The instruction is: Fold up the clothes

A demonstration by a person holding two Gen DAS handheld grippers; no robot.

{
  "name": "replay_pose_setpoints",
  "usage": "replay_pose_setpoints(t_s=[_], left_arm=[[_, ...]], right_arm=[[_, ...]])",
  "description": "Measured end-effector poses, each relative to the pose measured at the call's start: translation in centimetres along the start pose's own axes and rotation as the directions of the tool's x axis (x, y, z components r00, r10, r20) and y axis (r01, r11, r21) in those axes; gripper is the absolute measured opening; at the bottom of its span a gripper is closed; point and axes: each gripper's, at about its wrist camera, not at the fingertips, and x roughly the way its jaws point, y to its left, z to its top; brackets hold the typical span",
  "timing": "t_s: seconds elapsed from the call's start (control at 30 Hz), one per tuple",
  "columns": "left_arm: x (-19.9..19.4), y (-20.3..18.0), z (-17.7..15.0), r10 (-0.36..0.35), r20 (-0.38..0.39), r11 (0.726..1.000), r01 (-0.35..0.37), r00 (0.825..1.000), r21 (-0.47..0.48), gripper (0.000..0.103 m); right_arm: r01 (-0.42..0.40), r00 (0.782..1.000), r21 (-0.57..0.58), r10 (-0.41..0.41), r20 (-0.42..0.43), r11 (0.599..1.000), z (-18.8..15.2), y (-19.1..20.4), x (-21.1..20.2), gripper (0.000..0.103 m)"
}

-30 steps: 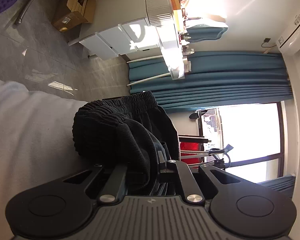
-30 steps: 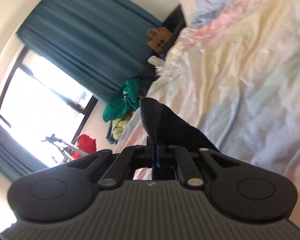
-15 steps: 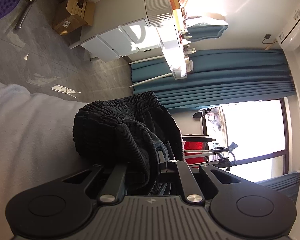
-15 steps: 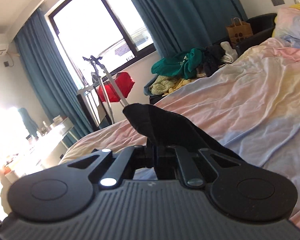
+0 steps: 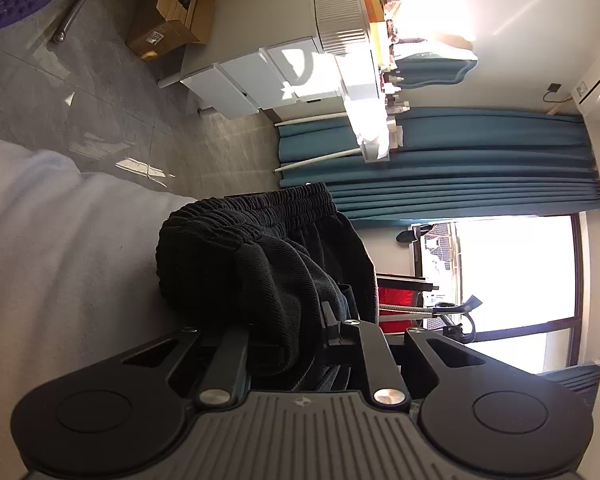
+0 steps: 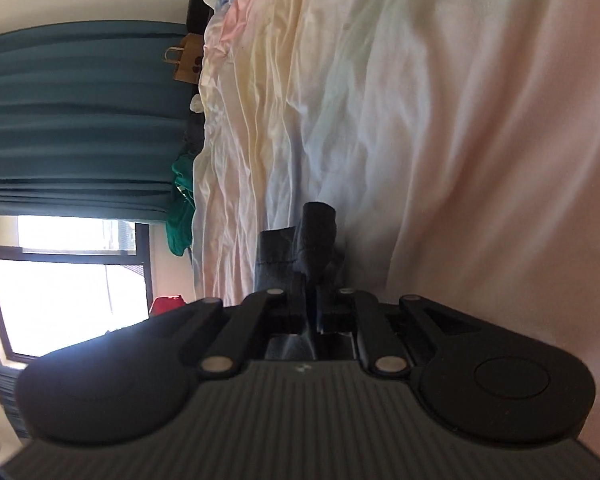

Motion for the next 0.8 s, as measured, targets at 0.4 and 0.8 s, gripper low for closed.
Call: replay_pose_setpoints(t_s=[0.4,0.8], left_arm=[[0.1,-1.2,-0.1,0.016,0.007,0.997,-0.017,1.000,0.075,0.014],[0.5,-2.6,-1.0,-0.036,-0.020,0.987,0.039,0.999,0.159,0.009]], right_arm=[[0.182,0.983,-0.459,-0.162,0.083,0.870,-2.9,9.9,3.0,0.005],[-0.170,0.976,-0.641,0.220,-0.002,0.749,-6.1,23.0,-2.4,0.005]])
